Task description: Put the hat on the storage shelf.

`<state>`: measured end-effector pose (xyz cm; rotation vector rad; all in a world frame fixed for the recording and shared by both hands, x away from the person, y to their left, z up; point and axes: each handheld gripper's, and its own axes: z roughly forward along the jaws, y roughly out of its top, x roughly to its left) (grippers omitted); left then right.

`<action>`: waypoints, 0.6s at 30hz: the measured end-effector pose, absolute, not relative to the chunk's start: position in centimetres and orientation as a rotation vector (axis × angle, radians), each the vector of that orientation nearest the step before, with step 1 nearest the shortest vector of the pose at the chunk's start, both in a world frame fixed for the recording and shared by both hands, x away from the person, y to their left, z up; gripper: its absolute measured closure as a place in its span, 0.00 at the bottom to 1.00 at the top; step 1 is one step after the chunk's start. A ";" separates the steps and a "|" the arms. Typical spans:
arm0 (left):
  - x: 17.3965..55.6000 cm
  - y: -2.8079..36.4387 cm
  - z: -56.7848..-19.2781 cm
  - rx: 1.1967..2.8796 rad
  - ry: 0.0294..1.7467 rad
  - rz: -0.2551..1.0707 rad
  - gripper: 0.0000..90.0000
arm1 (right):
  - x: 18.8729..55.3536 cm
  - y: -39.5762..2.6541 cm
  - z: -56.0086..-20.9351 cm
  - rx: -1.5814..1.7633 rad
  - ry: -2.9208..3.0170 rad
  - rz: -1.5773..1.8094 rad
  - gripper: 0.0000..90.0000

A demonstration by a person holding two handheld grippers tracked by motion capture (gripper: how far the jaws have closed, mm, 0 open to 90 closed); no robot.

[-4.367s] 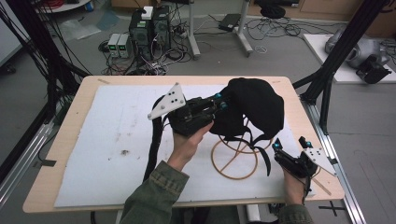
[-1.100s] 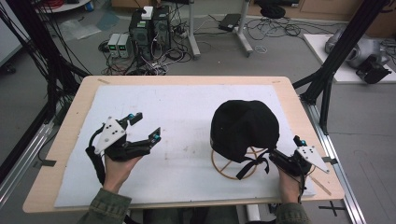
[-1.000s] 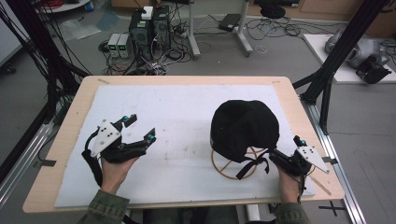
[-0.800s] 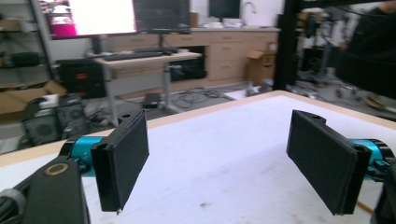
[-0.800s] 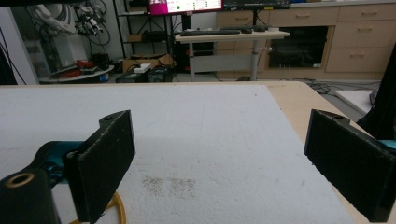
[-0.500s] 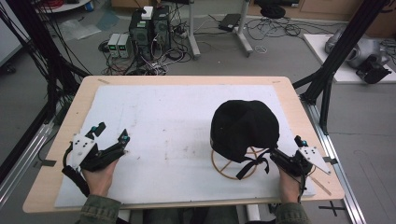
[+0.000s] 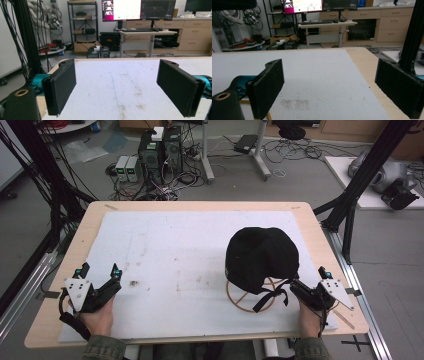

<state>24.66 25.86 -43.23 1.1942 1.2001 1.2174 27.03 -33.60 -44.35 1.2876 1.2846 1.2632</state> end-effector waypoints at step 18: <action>24.7 26.4 -44.2 1.197 1.238 1.178 0.18 | 27.1 -33.5 -44.4 1.277 1.297 1.259 0.09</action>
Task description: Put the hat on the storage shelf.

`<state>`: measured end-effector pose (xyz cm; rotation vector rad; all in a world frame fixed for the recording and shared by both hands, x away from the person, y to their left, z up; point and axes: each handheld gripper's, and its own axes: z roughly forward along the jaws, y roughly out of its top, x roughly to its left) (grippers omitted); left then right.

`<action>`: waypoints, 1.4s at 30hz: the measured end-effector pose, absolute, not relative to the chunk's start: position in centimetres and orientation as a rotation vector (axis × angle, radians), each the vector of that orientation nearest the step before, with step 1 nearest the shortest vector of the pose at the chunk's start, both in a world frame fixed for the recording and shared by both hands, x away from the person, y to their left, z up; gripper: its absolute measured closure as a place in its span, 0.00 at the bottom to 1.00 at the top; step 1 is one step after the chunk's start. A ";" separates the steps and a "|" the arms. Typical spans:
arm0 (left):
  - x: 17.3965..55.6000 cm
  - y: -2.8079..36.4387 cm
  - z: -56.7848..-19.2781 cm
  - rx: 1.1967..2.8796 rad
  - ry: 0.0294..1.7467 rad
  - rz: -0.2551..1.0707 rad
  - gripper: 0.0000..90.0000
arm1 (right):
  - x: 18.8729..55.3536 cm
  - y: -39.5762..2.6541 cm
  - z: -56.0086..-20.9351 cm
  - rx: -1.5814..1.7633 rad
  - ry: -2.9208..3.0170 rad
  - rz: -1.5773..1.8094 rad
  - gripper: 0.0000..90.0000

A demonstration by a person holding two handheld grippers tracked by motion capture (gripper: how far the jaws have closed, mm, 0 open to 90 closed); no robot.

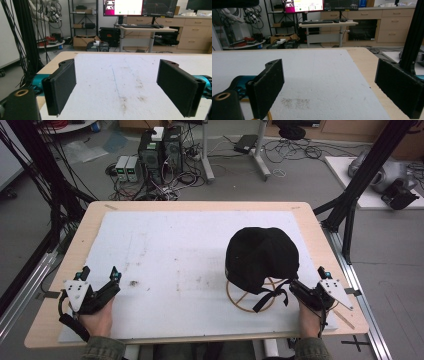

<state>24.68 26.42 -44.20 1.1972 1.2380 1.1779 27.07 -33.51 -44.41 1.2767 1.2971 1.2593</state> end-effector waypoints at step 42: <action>24.7 27.0 -44.5 1.188 1.264 1.122 0.19 | 27.2 -33.5 -44.4 1.285 1.320 1.281 0.09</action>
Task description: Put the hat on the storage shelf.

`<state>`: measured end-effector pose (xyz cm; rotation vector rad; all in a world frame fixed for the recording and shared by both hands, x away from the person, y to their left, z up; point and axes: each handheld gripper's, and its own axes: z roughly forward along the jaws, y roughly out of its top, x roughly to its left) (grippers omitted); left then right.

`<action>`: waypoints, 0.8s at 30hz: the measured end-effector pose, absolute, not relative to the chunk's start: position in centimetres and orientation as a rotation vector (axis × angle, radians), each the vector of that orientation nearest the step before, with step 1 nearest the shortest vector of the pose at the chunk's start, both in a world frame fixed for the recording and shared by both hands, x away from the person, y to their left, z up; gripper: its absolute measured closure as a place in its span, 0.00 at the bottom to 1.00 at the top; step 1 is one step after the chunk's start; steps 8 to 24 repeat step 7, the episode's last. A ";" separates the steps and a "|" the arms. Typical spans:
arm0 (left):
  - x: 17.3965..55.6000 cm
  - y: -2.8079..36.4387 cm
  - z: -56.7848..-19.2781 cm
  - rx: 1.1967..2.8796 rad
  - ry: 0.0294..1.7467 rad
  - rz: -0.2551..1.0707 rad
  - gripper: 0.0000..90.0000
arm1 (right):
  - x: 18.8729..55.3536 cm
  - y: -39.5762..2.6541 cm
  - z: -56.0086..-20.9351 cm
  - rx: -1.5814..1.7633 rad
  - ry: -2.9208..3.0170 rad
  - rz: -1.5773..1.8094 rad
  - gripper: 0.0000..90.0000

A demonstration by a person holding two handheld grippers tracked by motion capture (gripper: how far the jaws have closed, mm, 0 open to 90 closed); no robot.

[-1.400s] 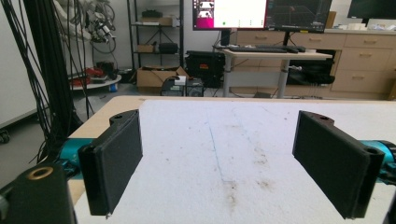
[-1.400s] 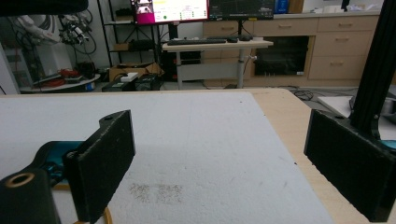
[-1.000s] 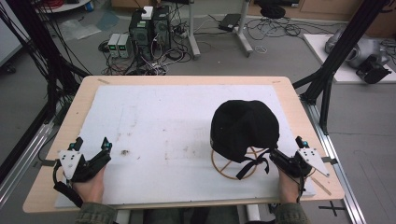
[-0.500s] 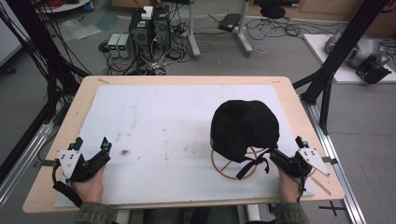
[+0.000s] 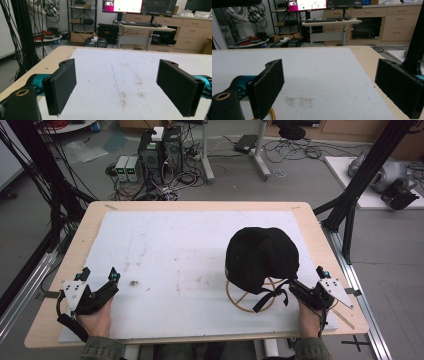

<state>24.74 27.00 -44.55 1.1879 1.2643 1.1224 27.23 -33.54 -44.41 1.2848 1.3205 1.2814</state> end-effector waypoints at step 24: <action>24.8 27.0 -44.6 1.184 1.264 1.118 0.19 | 27.2 -33.6 -44.4 1.290 1.317 1.284 0.09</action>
